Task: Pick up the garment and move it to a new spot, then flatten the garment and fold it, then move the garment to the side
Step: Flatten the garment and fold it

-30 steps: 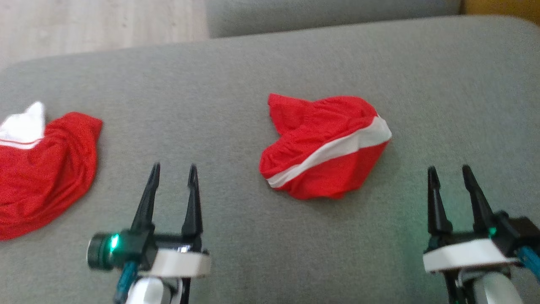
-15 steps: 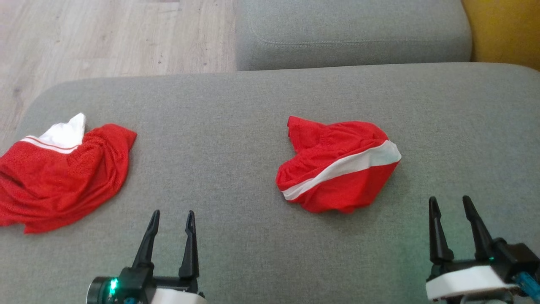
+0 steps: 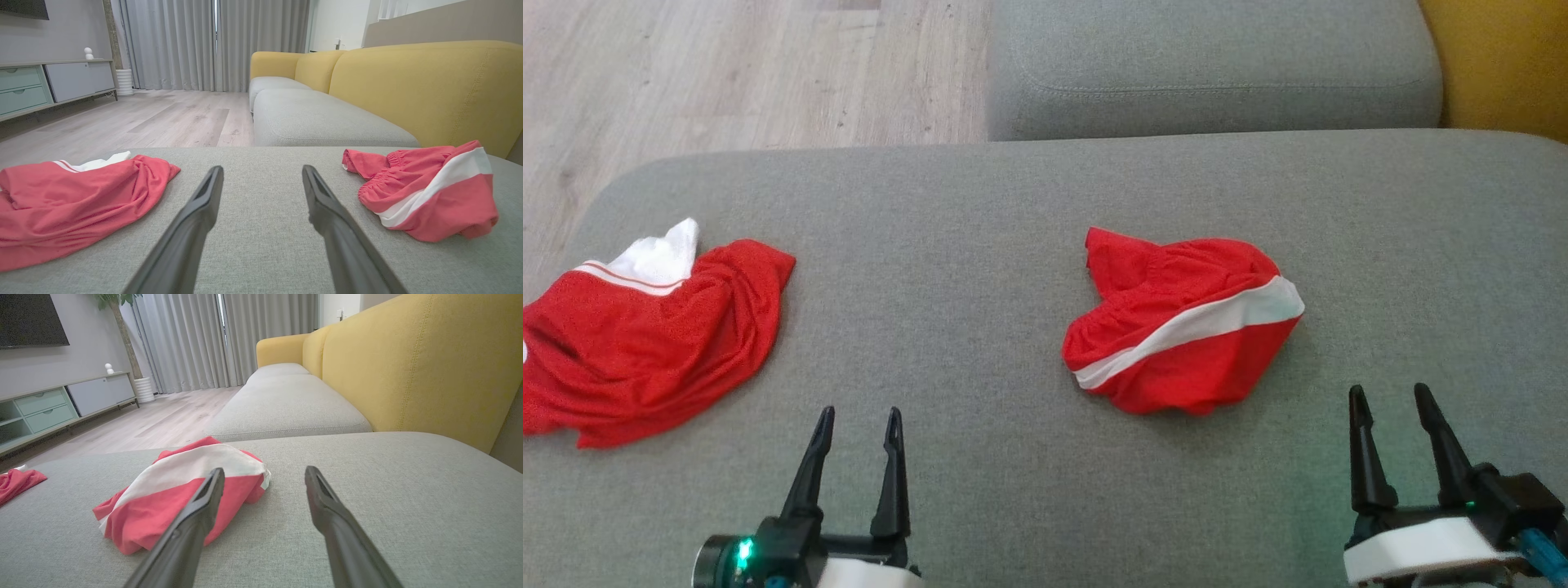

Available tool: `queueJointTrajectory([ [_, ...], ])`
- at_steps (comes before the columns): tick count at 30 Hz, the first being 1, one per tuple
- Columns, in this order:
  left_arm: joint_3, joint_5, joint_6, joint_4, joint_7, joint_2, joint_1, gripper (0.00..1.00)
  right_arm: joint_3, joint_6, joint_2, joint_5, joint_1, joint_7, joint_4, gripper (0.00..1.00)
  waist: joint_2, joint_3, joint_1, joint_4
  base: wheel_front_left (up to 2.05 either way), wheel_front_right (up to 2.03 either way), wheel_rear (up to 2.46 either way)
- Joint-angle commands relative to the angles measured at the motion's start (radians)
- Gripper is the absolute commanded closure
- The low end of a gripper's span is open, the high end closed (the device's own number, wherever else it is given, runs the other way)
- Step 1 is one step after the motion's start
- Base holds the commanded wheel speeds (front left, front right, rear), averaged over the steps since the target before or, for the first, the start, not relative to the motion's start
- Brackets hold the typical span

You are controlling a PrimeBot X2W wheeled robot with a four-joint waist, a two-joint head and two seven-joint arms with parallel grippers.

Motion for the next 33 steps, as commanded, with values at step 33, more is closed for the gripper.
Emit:
queueJointTrajectory([
  [33, -0.065, -0.028, 0.032, -0.043, -0.005, -0.004, -0.208, 0.00, 0.161, -0.001, -0.080, 0.157, -0.470, -0.002, 0.380, 0.00, 0.0000, 0.287, -0.0001, 0.035, 0.00, 0.00, 0.00],
])
